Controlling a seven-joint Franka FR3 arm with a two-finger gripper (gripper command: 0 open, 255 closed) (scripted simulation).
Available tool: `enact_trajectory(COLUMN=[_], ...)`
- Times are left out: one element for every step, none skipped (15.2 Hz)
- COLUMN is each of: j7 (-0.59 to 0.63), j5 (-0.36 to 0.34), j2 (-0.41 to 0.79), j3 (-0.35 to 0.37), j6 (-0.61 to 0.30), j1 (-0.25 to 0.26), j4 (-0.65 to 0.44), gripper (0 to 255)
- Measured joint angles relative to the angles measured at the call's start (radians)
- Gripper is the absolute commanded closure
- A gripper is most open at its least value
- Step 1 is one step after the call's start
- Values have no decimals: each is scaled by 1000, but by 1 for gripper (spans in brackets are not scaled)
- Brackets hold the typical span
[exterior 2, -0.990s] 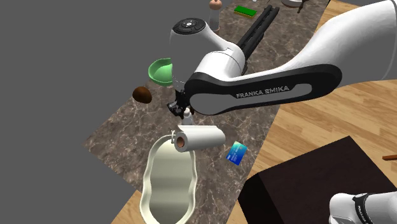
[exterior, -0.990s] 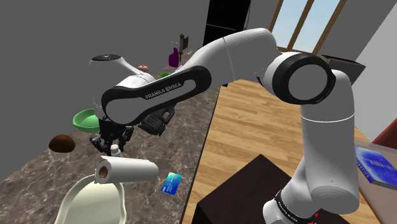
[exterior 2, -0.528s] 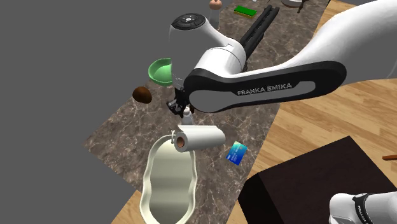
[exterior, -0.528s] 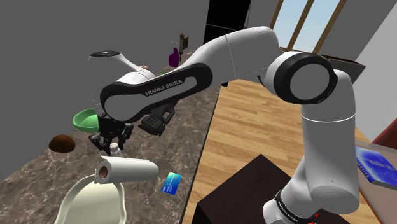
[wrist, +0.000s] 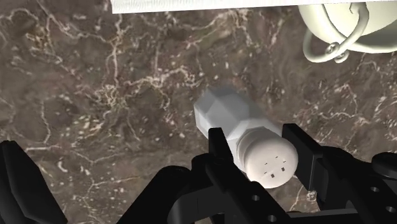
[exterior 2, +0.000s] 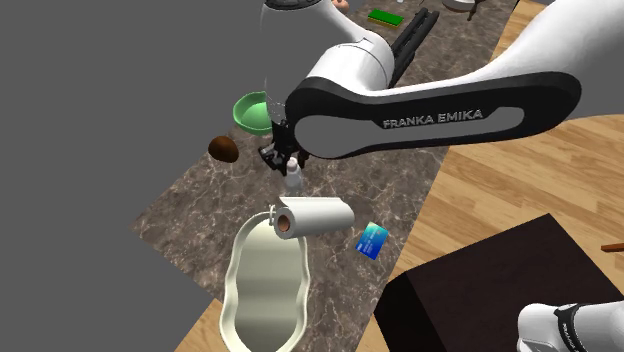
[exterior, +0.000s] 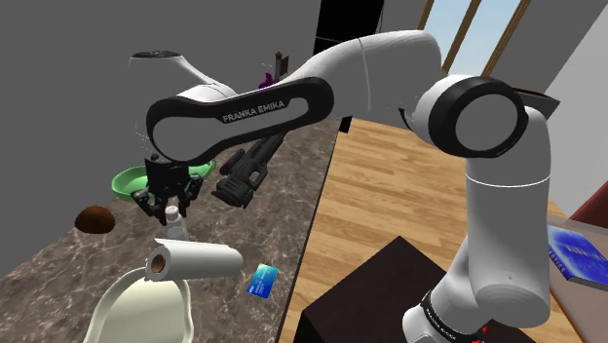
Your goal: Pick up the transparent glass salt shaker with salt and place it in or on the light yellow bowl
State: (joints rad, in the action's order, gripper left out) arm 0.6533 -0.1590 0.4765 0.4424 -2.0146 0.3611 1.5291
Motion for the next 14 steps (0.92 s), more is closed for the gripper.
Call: enact_trajectory(j7=[-1, -2, -2, -4, -5, -4, -5, -5, -6, -7, -7, -8, -6, -6], j5=[2, 3, 6, 9, 10, 10, 10, 12, 14, 16, 16, 16, 16, 16], j2=[-3, -6, -12, -19, -20, -20, -19, -23, -29, -31, -32, -29, -28, -29], j3=[1, 2, 3, 5, 5, 6, 6, 7, 9, 9, 10, 10, 10, 11], j6=[13, 24, 32, 43, 58, 72, 83, 97, 109, 120, 132, 147, 159, 174], j1=[0, 0, -1, -3, -1, 1, 1, 2, 2, 2, 2, 4, 7, 8], j4=[-9, -19, -21, -24, -39, -55, -66, -76, -83, -92, -104, -122, -134, -148], gripper=[255, 255, 255, 255, 255, 255, 255, 255, 255, 255, 255, 255, 255, 255])
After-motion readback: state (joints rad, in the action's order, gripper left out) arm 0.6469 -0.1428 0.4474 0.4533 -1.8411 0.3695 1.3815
